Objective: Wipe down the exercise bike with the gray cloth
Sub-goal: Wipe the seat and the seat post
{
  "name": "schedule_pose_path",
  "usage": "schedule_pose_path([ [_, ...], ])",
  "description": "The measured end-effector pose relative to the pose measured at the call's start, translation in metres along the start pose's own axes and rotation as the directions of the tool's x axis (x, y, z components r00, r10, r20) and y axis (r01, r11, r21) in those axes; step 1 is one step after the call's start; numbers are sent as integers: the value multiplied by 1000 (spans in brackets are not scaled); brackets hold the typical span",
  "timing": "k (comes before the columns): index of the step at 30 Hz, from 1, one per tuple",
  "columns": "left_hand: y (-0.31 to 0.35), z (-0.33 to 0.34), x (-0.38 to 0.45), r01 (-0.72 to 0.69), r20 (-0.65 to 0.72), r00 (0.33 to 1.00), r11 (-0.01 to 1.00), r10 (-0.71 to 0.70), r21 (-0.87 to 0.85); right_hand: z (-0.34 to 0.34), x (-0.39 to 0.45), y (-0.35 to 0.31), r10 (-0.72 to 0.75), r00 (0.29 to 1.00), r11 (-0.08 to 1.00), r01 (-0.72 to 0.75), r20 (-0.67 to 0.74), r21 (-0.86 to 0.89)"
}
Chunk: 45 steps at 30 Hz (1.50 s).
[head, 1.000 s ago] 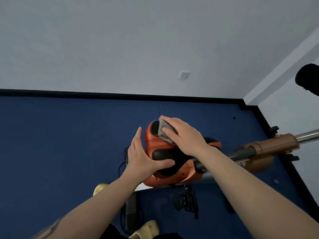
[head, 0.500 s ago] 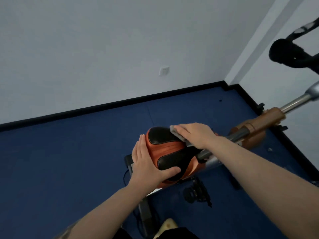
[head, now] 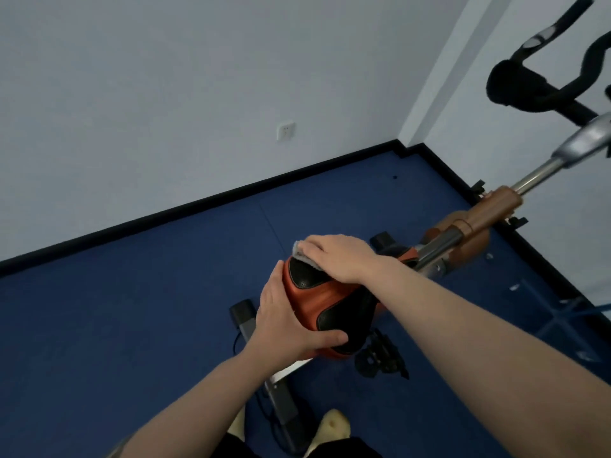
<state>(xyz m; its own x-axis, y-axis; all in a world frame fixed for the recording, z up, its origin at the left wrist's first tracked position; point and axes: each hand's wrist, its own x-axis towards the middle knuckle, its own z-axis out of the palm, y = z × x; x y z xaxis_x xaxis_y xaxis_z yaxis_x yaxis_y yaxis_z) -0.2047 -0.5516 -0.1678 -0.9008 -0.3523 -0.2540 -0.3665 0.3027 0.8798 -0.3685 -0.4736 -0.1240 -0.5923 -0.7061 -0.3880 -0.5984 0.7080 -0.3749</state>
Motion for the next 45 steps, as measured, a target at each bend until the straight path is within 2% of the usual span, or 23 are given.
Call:
schedule_pose_path([
  [2, 0, -8, 3, -41, 36, 998, 999, 42, -21, 21, -3, -19, -185, 973, 980, 172, -138, -101],
  [4, -1, -18, 5, -98, 86, 991, 994, 103, -56, 24, -10, -16, -294, 937, 956, 285, -189, -71],
  [5, -3, -24, 6, -113, 114, 986, 990, 121, -80, 19, -14, -6, -269, 944, 962, 272, -188, -13],
  [7, -5, -36, 10, -96, 158, 981, 989, 112, -108, 9, -22, 22, -93, 975, 995, 95, -203, 0],
  [9, 0, -44, 16, -89, 166, 980, 987, 111, -131, 2, -29, 43, 97, 952, 971, -154, -291, -182],
  [10, 3, -44, 20, -97, 147, 982, 986, 117, -135, 3, -31, 42, 144, 929, 937, -239, -341, -256],
  [12, 11, -39, 31, -149, 103, 981, 982, 162, -117, 24, -32, 24, 124, 892, 928, -259, -434, -267],
  [14, 20, -32, 41, -233, 68, 968, 968, 240, -97, 45, -39, -2, 62, 861, 984, -137, -506, -113],
  [16, 25, -27, 50, -261, 14, 964, 960, 264, -101, 46, -51, 2, -10, 872, 998, -20, -489, -57],
  [17, 27, -25, 55, -261, 5, 965, 962, 262, -83, 40, -55, 14, -17, 887, 998, -14, -461, -65],
  [19, 34, -22, 66, -259, 65, 964, 966, 258, 1, 27, -58, 42, 108, 890, 984, -160, -443, -83],
  [21, 44, -16, 74, -283, 168, 951, 950, 260, 131, 23, -58, 53, 263, 839, 939, -337, -476, -75],
  [22, 48, -12, 78, -305, 202, 944, 927, 262, 221, 26, -56, 46, 298, 816, 929, -367, -494, -45],
  [24, 50, -7, 81, -323, 210, 942, 873, 261, 365, 41, -53, 26, 275, 813, 954, -298, -514, 38],
  [27, 46, -6, 83, -282, 122, 959, 889, 254, 361, 48, -66, 27, 178, 846, 981, -194, -503, 20],
  [30, 44, -5, 84, -284, 107, 959, 880, 263, 381, 27, -65, 56, 282, 837, 948, -318, -470, 5],
  [32, 45, -6, 85, -287, 114, 958, 886, 264, 364, 17, -52, 56, 374, 801, 907, -422, -468, 2],
  [35, 41, -6, 85, -284, 121, 959, 894, 258, 345, 29, -37, 30, 486, 684, 860, -486, -544, 157],
  [36, 40, -6, 85, -289, 124, 957, 893, 262, 345, 39, -39, 23, 457, 677, 877, -452, -578, 163],
  [39, 41, -8, 84, -315, 144, 948, 888, 282, 335, 43, -54, 29, 363, 729, 919, -384, -580, 92],
  [41, 41, -8, 86, -327, 156, 944, 884, 290, 335, 30, -48, 50, 438, 712, 881, -460, -549, 106],
  [43, 40, -7, 87, -333, 153, 942, 879, 297, 340, 17, -34, 60, 571, 670, 813, -542, -474, 214],
  [45, 39, -7, 88, -336, 147, 942, 875, 303, 349, 14, -22, 58, 698, 552, 716, -535, -455, 448],
])
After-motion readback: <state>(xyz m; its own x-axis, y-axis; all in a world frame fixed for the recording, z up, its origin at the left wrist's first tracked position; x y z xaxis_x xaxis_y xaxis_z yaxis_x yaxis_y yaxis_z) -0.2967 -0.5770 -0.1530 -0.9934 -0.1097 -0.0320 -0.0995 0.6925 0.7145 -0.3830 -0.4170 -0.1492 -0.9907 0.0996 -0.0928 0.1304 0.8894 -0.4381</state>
